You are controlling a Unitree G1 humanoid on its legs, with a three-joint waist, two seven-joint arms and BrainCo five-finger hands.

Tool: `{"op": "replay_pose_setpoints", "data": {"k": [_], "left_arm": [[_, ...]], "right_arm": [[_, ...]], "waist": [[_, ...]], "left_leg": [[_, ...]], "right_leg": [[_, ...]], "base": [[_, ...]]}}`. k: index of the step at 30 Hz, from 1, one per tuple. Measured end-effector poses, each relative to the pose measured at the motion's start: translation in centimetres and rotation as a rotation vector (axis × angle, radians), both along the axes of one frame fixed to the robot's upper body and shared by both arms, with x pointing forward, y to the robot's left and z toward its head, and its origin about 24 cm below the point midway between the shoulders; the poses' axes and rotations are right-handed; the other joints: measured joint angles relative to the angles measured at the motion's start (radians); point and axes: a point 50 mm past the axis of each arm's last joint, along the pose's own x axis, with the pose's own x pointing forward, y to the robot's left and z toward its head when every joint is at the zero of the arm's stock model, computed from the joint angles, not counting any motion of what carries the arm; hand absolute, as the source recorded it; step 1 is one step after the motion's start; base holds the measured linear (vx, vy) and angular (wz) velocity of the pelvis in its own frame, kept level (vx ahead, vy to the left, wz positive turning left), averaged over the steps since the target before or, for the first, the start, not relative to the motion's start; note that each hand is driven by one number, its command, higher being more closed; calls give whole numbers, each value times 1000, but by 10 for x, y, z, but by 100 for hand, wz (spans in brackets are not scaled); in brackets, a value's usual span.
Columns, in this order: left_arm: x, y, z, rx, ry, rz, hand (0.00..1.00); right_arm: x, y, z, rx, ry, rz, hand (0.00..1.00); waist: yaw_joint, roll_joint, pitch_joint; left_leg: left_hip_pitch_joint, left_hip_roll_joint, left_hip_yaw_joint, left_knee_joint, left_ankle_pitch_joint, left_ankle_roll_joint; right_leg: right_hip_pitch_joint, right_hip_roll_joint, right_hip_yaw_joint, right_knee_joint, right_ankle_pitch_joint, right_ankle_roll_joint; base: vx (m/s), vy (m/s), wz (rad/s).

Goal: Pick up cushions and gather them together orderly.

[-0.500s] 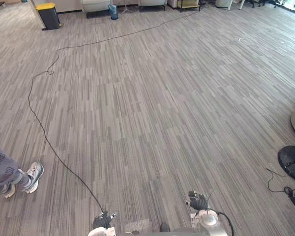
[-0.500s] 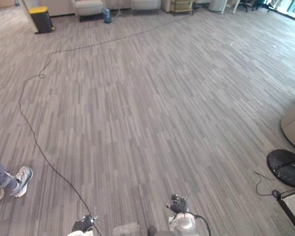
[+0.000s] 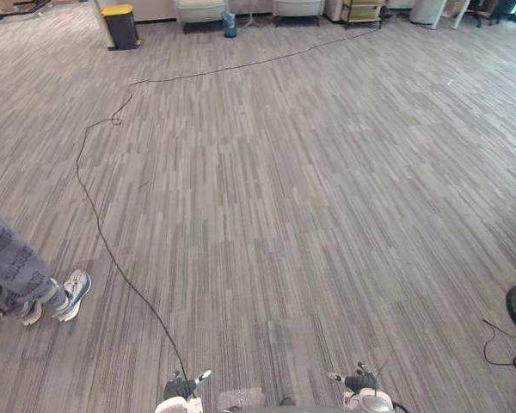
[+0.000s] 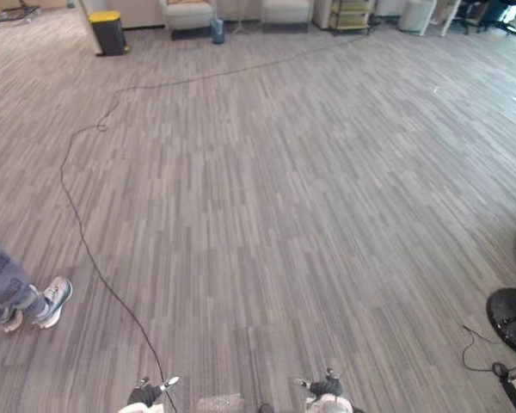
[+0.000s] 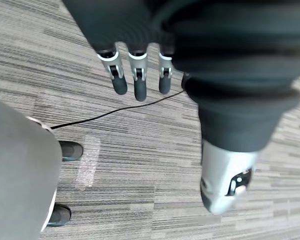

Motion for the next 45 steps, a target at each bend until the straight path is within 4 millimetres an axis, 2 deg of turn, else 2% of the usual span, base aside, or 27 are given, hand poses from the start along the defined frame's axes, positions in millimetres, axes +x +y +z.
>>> {"op": "replay_pose_setpoints", "data": {"k": [6,11,19,28,30,31,33,34,36,37,38,39,40,42,43,44,45], "left_arm": [[-2,1,-1,-13,11,-11,0],[-2,1,-2,-12,14,-12,0],[-1,1,-2,-8,15,-37,0],[3,1,-1,-4,15,-74,0],[7,3,0,-3,5,-61,0],[11,7,2,-2,-9,-40,0],[12,9,3,-11,-21,-11,0],[14,10,4,-16,-31,0,0],[15,10,5,-19,-41,16,0],[18,14,7,-19,-65,56,0],[20,16,9,-22,-86,95,0],[22,15,10,-35,-109,135,0],[25,14,12,-41,-128,138,0],[27,14,13,-40,-144,141,0],[31,13,15,-36,-160,129,0],[31,13,15,-36,-162,126,0],[34,12,17,-37,-173,112,0]], "right_arm": [[-9,-1,-4,72,3,-175,0],[-14,-4,-5,94,4,-245,0],[-17,-3,-6,102,8,-264,0],[-15,-4,-6,100,5,-259,0],[-11,-4,-5,100,-6,-255,0],[-7,-3,-4,103,-16,-253,0],[-7,-3,-4,103,-19,-254,0],[-6,-3,-4,101,-21,-253,0],[-6,-3,-3,99,-23,-247,0],[-3,-1,-1,97,-43,-236,0],[3,-1,1,95,-67,-230,0],[3,-3,2,85,-68,-230,0],[3,-7,2,74,-65,-224,0],[7,-8,3,68,-72,-212,0],[8,-8,4,64,-74,-209,0],[8,-8,4,63,-74,-209,0],[6,-7,3,60,-65,-200,0]], "waist": [[1,-6,-4],[2,-10,-5],[2,-11,-5],[2,-16,2],[3,-17,24],[5,-24,48],[9,-26,52],[14,-28,55],[18,-29,60],[22,-31,75],[22,-33,91],[24,-20,95],[33,-12,99],[42,-18,98],[52,-25,96],[54,-26,95],[70,-32,90]], "left_leg": [[3,-6,-19,-5,0,0],[5,-14,-25,-4,1,1],[4,-22,-33,-14,16,20],[-22,-24,-34,-15,17,22],[-34,-23,-30,-4,10,17],[-81,-18,-27,94,-44,12],[-124,-8,-17,208,-101,6],[-160,1,18,314,-137,-10],[-182,9,43,381,-152,-20],[-255,30,76,535,-174,-24],[-324,70,114,676,-217,-5],[-387,120,157,737,-237,15],[-427,143,180,677,-232,21],[-461,121,173,545,-188,15],[-493,98,167,447,-94,-5],[-496,94,167,432,-78,-7],[-509,68,160,409,18,3]], "right_leg": [[8,-5,-31,1,-6,9],[15,-14,-38,1,-8,13],[14,-20,-52,2,-9,12],[-16,-22,-53,3,-11,10],[-42,-24,-53,44,-37,-4],[-66,-33,-53,108,-78,-11],[-80,-38,-53,151,-107,-14],[-80,-47,-57,182,-133,-12],[-75,-53,-56,196,-146,-11],[-65,-59,-55,195,-175,-30],[-55,-55,-61,196,-194,-46],[-41,-51,-65,196,-207,-42],[-12,-62,-64,192,-218,-19],[9,-99,-56,187,-236,4],[25,-134,-36,162,-244,30],[29,-140,-31,155,-245,33],[49,-169,-11,118,-248,60]], "base": [[17,-9,11],[-41,0,8],[-84,-15,3],[-28,-12,1],[33,-24,0],[34,-35,0],[70,-47,5],[97,-41,9],[75,-14,9],[89,7,17],[149,19,26],[230,75,18],[270,101,3],[357,186,-29],[304,172,-40],[438,262,-52],[396,232,-35]]}}
